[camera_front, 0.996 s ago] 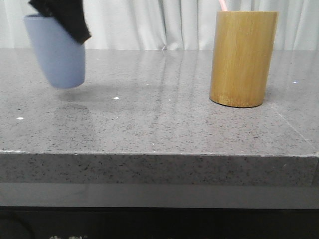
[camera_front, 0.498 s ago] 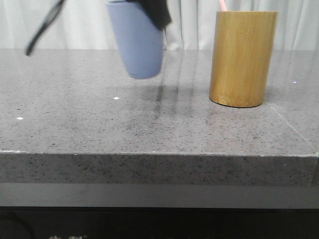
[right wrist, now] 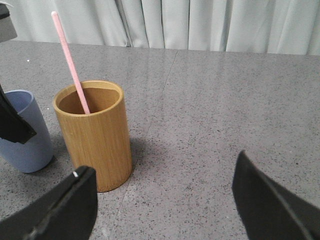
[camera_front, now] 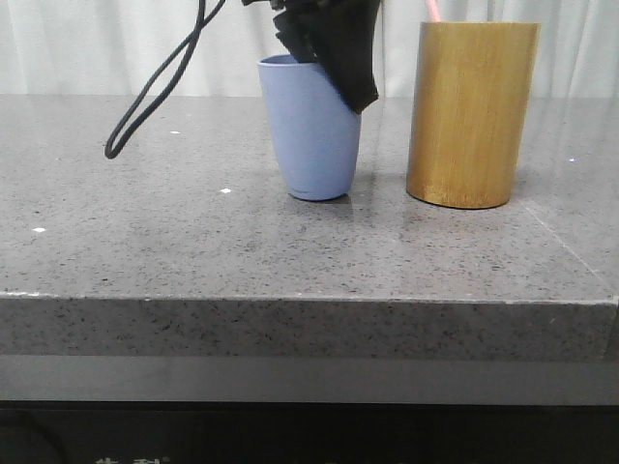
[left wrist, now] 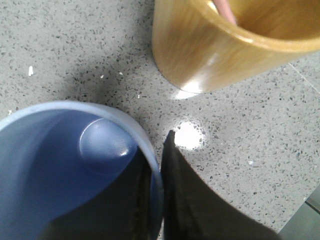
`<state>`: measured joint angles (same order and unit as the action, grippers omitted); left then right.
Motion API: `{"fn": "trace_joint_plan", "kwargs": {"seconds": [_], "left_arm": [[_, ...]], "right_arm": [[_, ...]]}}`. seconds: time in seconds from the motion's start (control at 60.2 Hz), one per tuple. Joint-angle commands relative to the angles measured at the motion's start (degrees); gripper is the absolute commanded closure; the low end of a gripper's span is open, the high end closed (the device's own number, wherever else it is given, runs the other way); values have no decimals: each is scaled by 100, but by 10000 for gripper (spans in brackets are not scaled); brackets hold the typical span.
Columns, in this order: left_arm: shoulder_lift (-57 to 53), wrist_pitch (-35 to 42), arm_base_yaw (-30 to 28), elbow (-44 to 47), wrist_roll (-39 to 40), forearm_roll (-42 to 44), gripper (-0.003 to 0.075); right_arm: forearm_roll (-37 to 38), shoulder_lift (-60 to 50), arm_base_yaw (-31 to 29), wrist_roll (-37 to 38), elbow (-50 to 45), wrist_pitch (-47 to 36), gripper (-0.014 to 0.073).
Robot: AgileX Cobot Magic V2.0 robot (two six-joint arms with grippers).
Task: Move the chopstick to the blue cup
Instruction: 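Lift the blue cup with the left gripper and set it beside the bamboo holder, then open the left gripper and raise it away from the blue cup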
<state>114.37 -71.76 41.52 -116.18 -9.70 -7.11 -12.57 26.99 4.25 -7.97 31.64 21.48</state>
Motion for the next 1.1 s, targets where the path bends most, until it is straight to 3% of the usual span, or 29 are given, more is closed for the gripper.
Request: {"fn": "trace_joint_plan", "kwargs": {"seconds": [0.0, 0.183, 0.266, 0.448, 0.764, 0.913, 1.079], "left_arm": [[-296, -89, 32, -167, 12, -91, 608], [-296, -89, 32, -229, 12, -91, 414], [-296, -89, 32, -359, 12, -91, 372], [-384, -89, 32, -844, 25, -104, 363], [-1090, -89, 19, -887, 25, 21, 364], [-1319, -89, 19, -887, 33, 426, 449], [-1492, -89, -63, -887, 165, 566, 679]], "right_arm": [[-29, 63, -39, -29, 187, -412, 22], [-29, 63, -39, -29, 187, -412, 22], [-29, 63, -39, -29, 187, -412, 22], [-29, 63, -39, -29, 187, -412, 22], [-29, 63, -39, -29, 187, -412, 22], [-29, 63, -39, -29, 187, -412, 22], [-29, 63, -39, -29, 187, -412, 22]]}}
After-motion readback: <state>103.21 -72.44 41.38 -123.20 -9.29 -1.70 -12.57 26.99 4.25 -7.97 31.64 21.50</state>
